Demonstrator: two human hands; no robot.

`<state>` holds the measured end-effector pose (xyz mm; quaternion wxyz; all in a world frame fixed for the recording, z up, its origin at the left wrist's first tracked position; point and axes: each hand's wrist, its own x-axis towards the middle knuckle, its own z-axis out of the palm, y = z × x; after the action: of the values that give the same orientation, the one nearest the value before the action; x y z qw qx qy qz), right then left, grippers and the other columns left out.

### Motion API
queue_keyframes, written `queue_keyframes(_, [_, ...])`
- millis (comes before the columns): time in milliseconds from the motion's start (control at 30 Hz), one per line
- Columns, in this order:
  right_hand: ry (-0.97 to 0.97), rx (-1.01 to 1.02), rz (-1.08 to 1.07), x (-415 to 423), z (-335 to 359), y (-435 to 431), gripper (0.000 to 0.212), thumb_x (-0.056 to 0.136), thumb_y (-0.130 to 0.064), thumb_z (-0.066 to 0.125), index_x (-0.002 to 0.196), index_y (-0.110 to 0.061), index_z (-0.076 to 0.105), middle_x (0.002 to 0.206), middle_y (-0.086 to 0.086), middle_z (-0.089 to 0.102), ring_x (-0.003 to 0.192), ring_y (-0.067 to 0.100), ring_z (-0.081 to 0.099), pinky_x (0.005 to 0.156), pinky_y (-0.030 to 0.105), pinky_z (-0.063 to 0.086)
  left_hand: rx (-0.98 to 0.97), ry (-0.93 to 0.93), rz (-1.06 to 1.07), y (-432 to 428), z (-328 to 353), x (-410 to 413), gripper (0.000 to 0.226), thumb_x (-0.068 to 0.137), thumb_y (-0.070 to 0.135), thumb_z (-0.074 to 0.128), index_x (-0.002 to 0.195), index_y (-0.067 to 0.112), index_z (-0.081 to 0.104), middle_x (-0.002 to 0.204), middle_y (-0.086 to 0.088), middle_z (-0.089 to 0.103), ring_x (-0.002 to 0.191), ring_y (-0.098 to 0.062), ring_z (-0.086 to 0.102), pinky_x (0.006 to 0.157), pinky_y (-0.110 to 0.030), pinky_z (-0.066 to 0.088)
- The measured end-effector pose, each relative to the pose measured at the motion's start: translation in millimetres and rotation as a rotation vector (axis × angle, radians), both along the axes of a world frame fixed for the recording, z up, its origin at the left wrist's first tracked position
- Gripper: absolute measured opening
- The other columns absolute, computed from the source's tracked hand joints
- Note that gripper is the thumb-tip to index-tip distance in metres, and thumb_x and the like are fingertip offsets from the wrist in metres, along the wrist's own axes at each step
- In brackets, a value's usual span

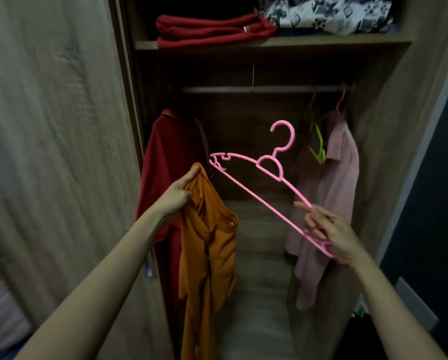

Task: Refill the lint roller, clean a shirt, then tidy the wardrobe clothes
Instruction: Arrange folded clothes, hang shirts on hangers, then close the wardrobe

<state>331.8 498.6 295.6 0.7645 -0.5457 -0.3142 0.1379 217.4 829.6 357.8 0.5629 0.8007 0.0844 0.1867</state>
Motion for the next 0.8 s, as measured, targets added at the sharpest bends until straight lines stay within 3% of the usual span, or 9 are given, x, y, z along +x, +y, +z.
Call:
queue_keyframes(100, [0.039,-0.045,0.022,-18.2,-11.0,-38.1,0.072,0.057,-0.055,0.085,0.109,-0.007,0.070,0.059,-0.002,0.041,0.037,0.003,0.027,0.053,0.021,0.042,-0.008,0.041,0.013,5.6,-1.5,5.9,0.090,0.077,-0.027,0.029,0.152,0.021,0.021,0.148,0.008,0.026,0.125,-0.011,0.048,0.095,-0.029,0.050])
queue_keyframes(200, [0.084,-0.086,0.039,-32.2,-14.3,-60.9,0.069,0.053,-0.053,0.087,0.104,-0.008,0.073,0.057,-0.001,0.040,0.037,0.004,0.026,0.054,0.022,0.047,0.007,0.075,0.049,14.0,-4.2,14.1,0.092,0.076,-0.029,0.028,0.153,0.020,0.019,0.155,-0.001,0.025,0.135,-0.022,0.041,0.108,-0.044,0.040])
queue_keyframes(267, [0.098,-0.094,0.048,-37.9,-16.0,-68.0,0.070,0.053,-0.052,0.088,0.104,-0.006,0.073,0.057,0.000,0.038,0.037,0.005,0.026,0.053,0.022,0.045,0.074,0.112,0.055,14.9,-3.3,17.1,0.092,0.075,-0.028,0.029,0.153,0.020,0.019,0.157,-0.002,0.022,0.142,-0.026,0.030,0.111,-0.042,0.035])
queue_keyframes(367, [0.095,-0.113,0.078,-44.6,-16.1,-68.2,0.069,0.056,-0.051,0.087,0.105,-0.006,0.072,0.057,0.000,0.038,0.037,0.004,0.025,0.052,0.022,0.040,0.260,0.169,0.009,5.9,0.1,17.9,0.089,0.076,-0.029,0.029,0.152,0.015,0.020,0.159,-0.003,0.018,0.146,-0.019,0.018,0.115,-0.028,0.026])
queue_keyframes(467, [0.053,-0.118,0.113,-52.4,-12.9,-54.6,0.065,0.059,-0.052,0.085,0.105,-0.008,0.073,0.057,-0.001,0.038,0.038,0.003,0.025,0.050,0.020,0.034,0.478,0.228,-0.117,-10.9,6.8,17.3,0.090,0.073,-0.030,0.031,0.152,0.011,0.019,0.159,-0.003,0.016,0.147,-0.016,0.013,0.107,-0.012,0.019])
queue_keyframes(600, [0.015,-0.117,0.152,-58.4,-9.1,-32.3,0.062,0.061,-0.052,0.083,0.103,-0.008,0.074,0.058,0.000,0.036,0.039,0.001,0.028,0.046,0.014,0.036,0.714,0.153,-0.352,-49.1,18.5,13.1,0.091,0.072,-0.026,0.033,0.151,0.017,0.026,0.157,0.002,0.025,0.145,-0.011,0.021,0.114,-0.019,0.021])
queue_keyframes(700, [0.024,-0.077,0.166,-54.6,-2.4,-29.6,0.061,0.063,-0.049,0.083,0.104,-0.006,0.072,0.059,-0.001,0.039,0.038,0.002,0.028,0.050,0.016,0.039,0.923,0.023,-0.344,-70.1,41.4,3.5,0.068,0.084,-0.010,0.041,0.144,0.022,0.043,0.135,-0.005,0.058,0.121,-0.019,0.056,0.103,-0.034,0.043])
queue_keyframes(800, [0.020,-0.037,0.140,-47.3,7.8,-34.9,0.061,0.063,-0.049,0.083,0.103,-0.004,0.072,0.060,0.000,0.042,0.038,0.003,0.030,0.056,0.024,0.045,1.010,-0.050,-0.375,-76.3,60.3,-6.1,0.033,0.099,0.018,0.049,0.132,0.021,0.054,0.093,0.001,0.067,0.078,-0.007,0.061,0.074,-0.025,0.047])
